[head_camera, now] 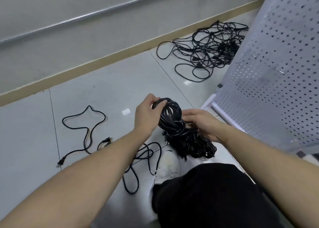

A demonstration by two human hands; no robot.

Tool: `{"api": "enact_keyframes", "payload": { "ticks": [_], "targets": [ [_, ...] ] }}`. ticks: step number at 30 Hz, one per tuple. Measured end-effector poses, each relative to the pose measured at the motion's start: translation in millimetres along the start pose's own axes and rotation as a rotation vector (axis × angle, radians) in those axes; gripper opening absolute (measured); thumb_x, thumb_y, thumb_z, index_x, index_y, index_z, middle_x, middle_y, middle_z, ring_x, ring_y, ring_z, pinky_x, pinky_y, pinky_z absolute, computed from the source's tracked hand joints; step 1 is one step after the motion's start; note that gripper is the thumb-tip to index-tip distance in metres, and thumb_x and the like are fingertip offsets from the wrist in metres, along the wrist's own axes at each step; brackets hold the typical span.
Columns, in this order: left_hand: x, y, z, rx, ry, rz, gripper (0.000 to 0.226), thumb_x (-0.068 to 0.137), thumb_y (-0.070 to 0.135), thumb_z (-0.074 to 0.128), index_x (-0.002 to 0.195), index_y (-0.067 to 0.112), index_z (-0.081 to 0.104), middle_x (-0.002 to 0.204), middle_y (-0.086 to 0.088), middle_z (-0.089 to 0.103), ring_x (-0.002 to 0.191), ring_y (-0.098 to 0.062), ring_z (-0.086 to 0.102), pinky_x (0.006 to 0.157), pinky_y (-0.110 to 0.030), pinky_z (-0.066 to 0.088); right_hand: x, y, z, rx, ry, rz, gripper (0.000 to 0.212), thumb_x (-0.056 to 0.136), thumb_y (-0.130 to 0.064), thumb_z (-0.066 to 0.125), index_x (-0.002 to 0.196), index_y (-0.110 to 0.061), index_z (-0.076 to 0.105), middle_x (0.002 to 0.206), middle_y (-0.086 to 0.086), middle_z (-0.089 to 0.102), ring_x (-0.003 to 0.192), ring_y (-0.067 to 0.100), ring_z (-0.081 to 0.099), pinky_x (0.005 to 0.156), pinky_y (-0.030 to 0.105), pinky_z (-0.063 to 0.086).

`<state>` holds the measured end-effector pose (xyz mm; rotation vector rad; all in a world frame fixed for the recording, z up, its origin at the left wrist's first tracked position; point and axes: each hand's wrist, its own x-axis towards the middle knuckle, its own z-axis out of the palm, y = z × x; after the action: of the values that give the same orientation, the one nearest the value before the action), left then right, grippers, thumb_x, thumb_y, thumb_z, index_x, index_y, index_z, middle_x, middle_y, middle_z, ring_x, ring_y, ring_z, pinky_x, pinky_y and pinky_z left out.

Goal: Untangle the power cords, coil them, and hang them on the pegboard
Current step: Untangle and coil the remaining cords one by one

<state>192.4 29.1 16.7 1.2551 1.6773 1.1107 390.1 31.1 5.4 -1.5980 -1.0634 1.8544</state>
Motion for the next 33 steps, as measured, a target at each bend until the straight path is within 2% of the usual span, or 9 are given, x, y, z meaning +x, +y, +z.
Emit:
{"api": "enact_keyframes", "payload": {
  "ticks": [4,7,12,16,21,24,27,30,33],
  "targets": [
    [21,-27,46,0.001,-0.079,-0.084,0.018,0.089,0.033,0.076,0.081,0.024,0.064,0.086,0.011,0.072,0.088,-0.010,0.068,0.080,-0.023,0.052,15,17,-31,-0.022,0.081,0.064,0.021,0.097,-0.013,0.064,0.114,-0.023,0.072,0.088,0.000,0.075,0.065,0.010,0.066,0.052,0.024,0.051],
    [37,-56,77,-0.125,-0.133,-0.307,0.015,0.087,0.039,0.078,0.094,0.027,0.072,0.091,0.006,0.074,0.091,-0.019,0.073,0.083,-0.044,0.062,29,31,-54,-0.078,0.129,0.063,0.019,0.094,-0.016,0.071,0.111,-0.025,0.072,0.096,0.003,0.076,0.073,0.014,0.070,0.057,0.026,0.053],
    [34,-109,108,-0.130,-0.375,-0.702,0.024,0.099,0.020,0.068,0.122,0.013,0.066,0.102,-0.007,0.069,0.096,-0.021,0.068,0.082,-0.033,0.062,56,69,-68,-0.526,0.298,0.016,0.014,0.097,-0.020,0.062,0.098,-0.031,0.071,0.091,-0.014,0.068,0.083,0.009,0.064,0.074,0.022,0.047],
    [29,-120,110,-0.123,-0.372,-0.699,0.016,0.102,0.009,0.058,0.114,0.017,0.061,0.086,-0.005,0.065,0.084,-0.022,0.061,0.079,-0.030,0.058,65,95,-75,-0.777,0.375,0.026,0.022,0.100,-0.027,0.054,0.108,-0.031,0.074,0.128,-0.007,0.063,0.110,0.017,0.061,0.088,0.026,0.045],
    [28,-112,96,-0.019,-0.435,-0.663,0.019,0.103,0.018,0.055,0.117,0.018,0.067,0.100,-0.004,0.068,0.083,-0.017,0.066,0.069,-0.025,0.059,47,84,-63,-1.005,0.366,0.027,0.039,0.097,-0.031,0.055,0.135,-0.038,0.059,0.162,-0.004,0.030,0.146,0.025,0.026,0.116,0.049,0.029],
    [26,-97,77,-0.027,-0.414,-0.610,0.018,0.103,0.016,0.053,0.115,0.018,0.066,0.106,-0.003,0.068,0.077,-0.015,0.067,0.069,-0.026,0.061,37,66,-44,-1.043,0.348,-0.036,0.042,0.096,-0.030,0.055,0.137,-0.038,0.058,0.163,-0.003,0.030,0.148,0.025,0.023,0.118,0.050,0.025],
    [22,-82,48,-0.017,-0.383,-0.531,0.020,0.102,0.015,0.051,0.115,0.018,0.066,0.111,-0.006,0.067,0.081,-0.018,0.066,0.078,-0.035,0.061,32,47,-16,-1.019,0.292,-0.135,0.036,0.092,-0.027,0.055,0.125,-0.036,0.066,0.148,-0.004,0.048,0.138,0.025,0.041,0.112,0.048,0.038],
    [15,-76,10,-0.003,-0.334,-0.467,0.024,0.103,0.016,0.049,0.122,0.017,0.063,0.115,-0.006,0.066,0.081,-0.020,0.066,0.083,-0.039,0.060,31,32,19,-0.989,0.168,-0.199,0.028,0.091,-0.022,0.056,0.113,-0.029,0.072,0.123,-0.003,0.062,0.115,0.020,0.058,0.097,0.033,0.046],
    [7,-90,-34,0.001,-0.264,-0.483,0.024,0.103,0.017,0.050,0.123,0.018,0.062,0.114,-0.006,0.066,0.084,-0.021,0.067,0.085,-0.043,0.060,33,28,60,-1.001,0.048,-0.232,0.026,0.092,-0.021,0.058,0.114,-0.027,0.072,0.119,-0.004,0.066,0.110,0.017,0.061,0.094,0.029,0.046]
  ]
}}
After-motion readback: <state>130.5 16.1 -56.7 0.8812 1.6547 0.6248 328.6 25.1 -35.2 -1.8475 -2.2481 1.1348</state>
